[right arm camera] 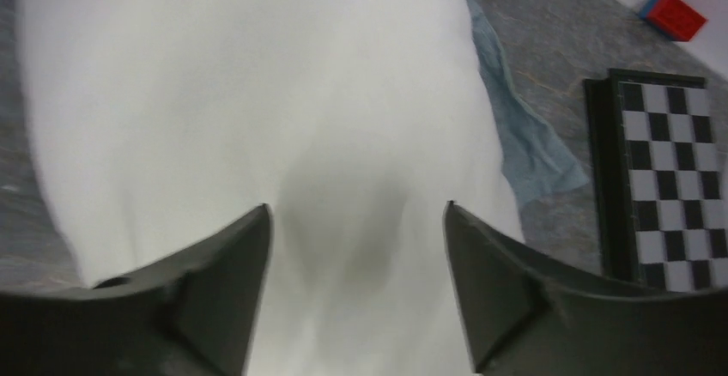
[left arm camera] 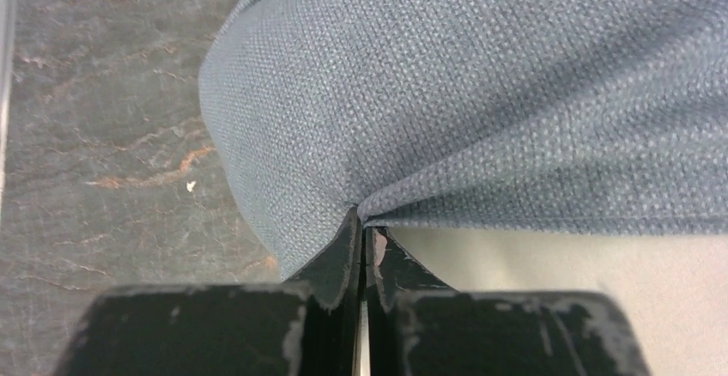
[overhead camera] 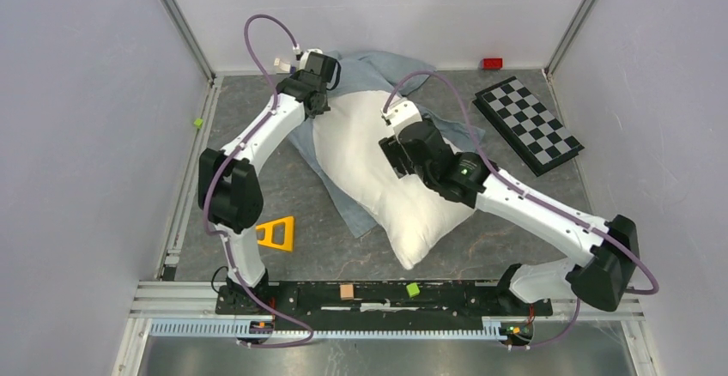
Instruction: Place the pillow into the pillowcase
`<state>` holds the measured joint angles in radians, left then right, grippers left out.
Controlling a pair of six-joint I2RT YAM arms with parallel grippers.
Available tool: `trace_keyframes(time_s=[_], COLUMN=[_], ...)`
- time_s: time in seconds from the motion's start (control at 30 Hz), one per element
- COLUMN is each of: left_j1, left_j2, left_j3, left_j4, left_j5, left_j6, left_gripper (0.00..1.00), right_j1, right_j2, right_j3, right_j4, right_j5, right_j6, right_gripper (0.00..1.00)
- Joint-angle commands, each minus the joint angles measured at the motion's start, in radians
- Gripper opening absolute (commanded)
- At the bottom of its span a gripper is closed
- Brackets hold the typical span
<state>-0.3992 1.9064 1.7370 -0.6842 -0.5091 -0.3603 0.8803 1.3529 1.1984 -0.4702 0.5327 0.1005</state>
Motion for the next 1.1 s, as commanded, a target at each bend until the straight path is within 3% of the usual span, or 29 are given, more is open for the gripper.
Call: trace_keyframes(time_s=[0.0, 0.27, 0.4, 0.47, 0.57, 0.6, 0.7, 0.87, 0.97, 1.0, 1.07], left_j1=[-0.009, -0.034, -0.059, -0.095, -0.139, -0.158, -0.260, -0.498, -0.500, -0.477, -0.399], left_j2=[-0.135, -0.279, -0.309, -0.345, -0.407, -0.433, -0.453, -0.409, -0.391, -0.391, -0.374], left_j3=[-0.063, -0.169, -0.163, -0.171, -0.180, -0.194, -0.183, 0.105, 0.192, 0.181, 0.117], left_j4=[0.026, 0.020, -0.022, -0.037, -0.073, -0.069, -0.047, -0.037, -0.043, -0.041, -0.018], left_j5=[0.077, 0.254, 0.316, 0.317, 0.328, 0.342, 0.420, 0.459, 0.451, 0.435, 0.536], left_j6=[0.002, -0.087, -0.100, -0.101, -0.125, -0.143, -0.184, -0.212, -0.236, -0.243, -0.281], left_gripper=[0.02, 0.02, 0.03, 0.02, 0.02, 0.03, 0.03, 0.03, 0.03, 0.02, 0.02], right_j1=[0.048, 0.093, 0.080, 0.019, -0.103, -0.139, -0.175, -0.176, -0.175, -0.175, -0.175], right_j2=[-0.080, 0.126, 0.273, 0.323, 0.293, 0.272, 0.227, 0.245, 0.250, 0.247, 0.233], right_j3=[0.005, 0.007, 0.006, 0.023, 0.014, 0.017, 0.113, 0.255, 0.223, 0.189, 0.124], right_j4=[0.167, 0.329, 0.368, 0.354, 0.359, 0.362, 0.327, 0.266, 0.285, 0.304, 0.337], right_j5=[-0.140, -0.246, -0.151, -0.170, -0.222, -0.240, -0.251, -0.200, -0.195, -0.203, -0.200], right_j6=[-0.091, -0.184, -0.142, -0.078, 0.058, 0.090, 0.142, 0.194, 0.229, 0.241, 0.268], right_gripper=[0.97, 0.98, 0.98, 0.80, 0.05, 0.00, 0.00, 0.00, 0.00, 0.00, 0.00])
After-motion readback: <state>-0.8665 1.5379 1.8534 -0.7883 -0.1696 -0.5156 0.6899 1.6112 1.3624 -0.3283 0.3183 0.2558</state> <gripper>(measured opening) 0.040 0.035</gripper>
